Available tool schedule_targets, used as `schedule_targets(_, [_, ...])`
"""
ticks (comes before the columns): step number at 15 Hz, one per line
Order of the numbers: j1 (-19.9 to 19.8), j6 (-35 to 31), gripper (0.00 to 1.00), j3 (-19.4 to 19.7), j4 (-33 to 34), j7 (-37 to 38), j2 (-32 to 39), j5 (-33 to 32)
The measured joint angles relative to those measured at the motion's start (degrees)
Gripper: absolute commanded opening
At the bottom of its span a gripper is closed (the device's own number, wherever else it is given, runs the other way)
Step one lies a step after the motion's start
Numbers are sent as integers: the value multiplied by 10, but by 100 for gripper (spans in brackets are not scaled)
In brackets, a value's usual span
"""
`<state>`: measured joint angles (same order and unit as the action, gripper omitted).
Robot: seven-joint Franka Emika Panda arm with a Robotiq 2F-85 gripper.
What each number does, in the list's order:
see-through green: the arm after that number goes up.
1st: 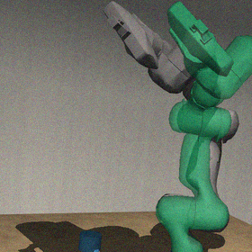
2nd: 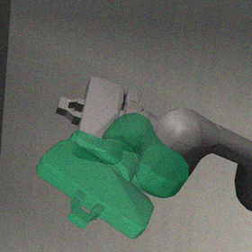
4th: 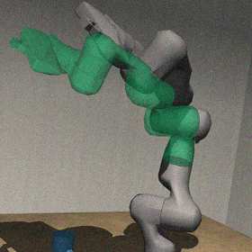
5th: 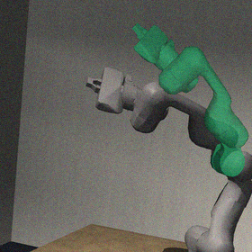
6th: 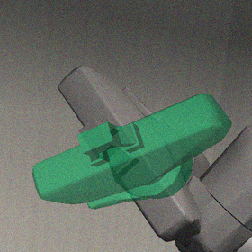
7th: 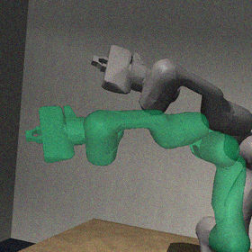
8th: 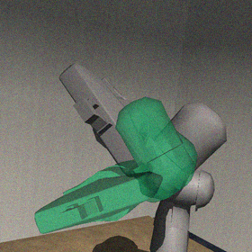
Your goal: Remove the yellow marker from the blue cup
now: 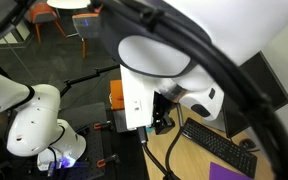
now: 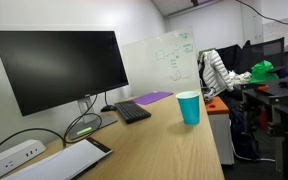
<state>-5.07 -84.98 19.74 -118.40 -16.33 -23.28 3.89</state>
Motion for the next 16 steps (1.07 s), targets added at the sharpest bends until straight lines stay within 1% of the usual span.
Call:
schedule_targets(1, [-5, -16, 100, -10, -11, 27, 0, 2])
schedule_targets(3, [-14, -72, 100, -37, -51, 95, 1, 10])
schedule_targets(8, [-20, -210, 100, -104, -180, 270, 11, 45])
schedule_targets(12, [-22, -320, 100, -130, -274, 371, 28, 90])
schedule_targets(13, [-22, -345, 97, -133, -293, 390, 34, 104])
schedule_targets(14, [-22, -374, 82, -137, -312, 409, 41, 117])
schedule_targets(16, [-22, -434, 72, -147, -344, 444, 57, 148])
